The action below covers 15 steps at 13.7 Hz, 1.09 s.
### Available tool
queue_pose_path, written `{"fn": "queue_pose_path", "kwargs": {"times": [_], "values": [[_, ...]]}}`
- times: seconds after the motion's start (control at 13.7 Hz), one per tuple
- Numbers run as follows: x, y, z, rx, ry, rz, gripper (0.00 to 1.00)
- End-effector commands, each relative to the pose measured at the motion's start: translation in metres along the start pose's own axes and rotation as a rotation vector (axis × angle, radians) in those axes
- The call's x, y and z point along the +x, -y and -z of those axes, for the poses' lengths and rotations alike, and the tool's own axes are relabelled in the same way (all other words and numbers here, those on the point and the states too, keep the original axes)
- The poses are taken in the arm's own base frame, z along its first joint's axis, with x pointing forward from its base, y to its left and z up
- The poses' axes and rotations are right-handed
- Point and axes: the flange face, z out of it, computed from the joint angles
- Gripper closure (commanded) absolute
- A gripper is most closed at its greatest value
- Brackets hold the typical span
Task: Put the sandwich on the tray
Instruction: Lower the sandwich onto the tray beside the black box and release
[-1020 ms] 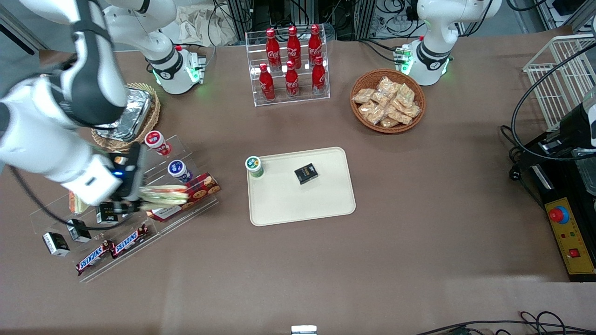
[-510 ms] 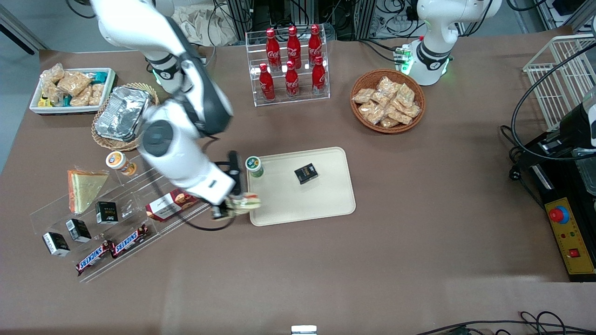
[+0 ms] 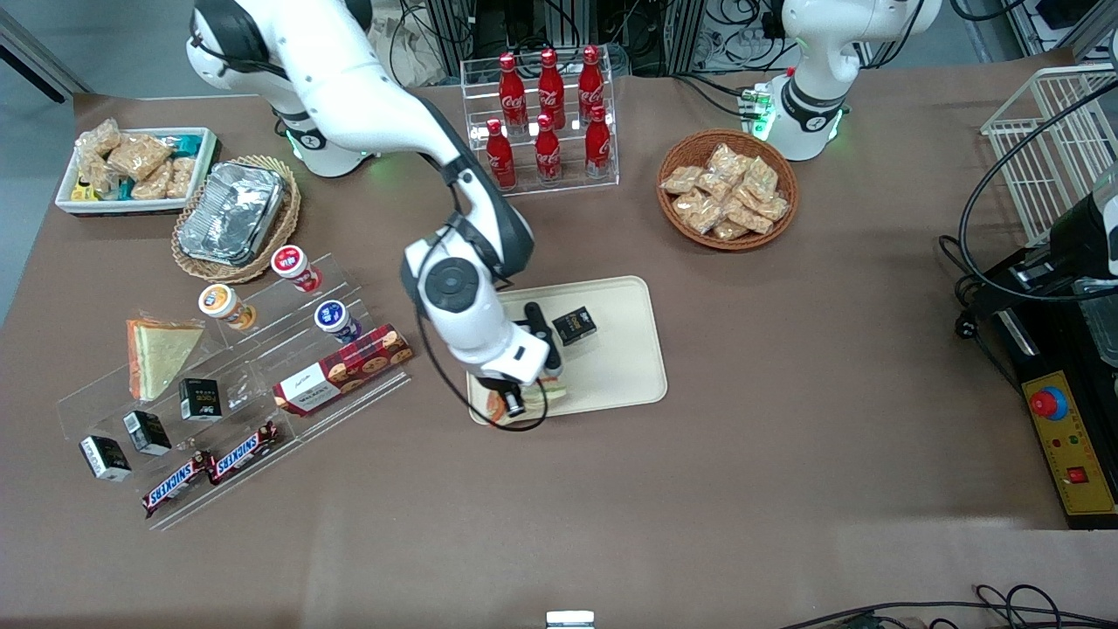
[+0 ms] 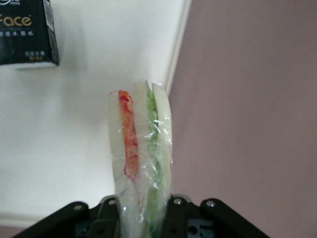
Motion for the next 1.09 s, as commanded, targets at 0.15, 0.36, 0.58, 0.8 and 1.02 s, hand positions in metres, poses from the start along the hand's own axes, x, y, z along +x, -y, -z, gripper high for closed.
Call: {"fn": "queue_pose_path", "kwargs": {"times": [0.15,0.36,0.58,0.8,1.02], "values": [[0.012,0.003,-0.036,-0.002,0.017,0.006,1.00],[0.018,0.004,-0.033,-0.008,0.015,-0.085,1.00],[0.022,0.008,-0.037,0.000,0.018,-0.084,1.00],[0.021,0.010,-0.043,0.009,0.020,-0.135,1.00],[0.023,0.013,-0.049,0.016,0.025,-0.221,0.96]]}}
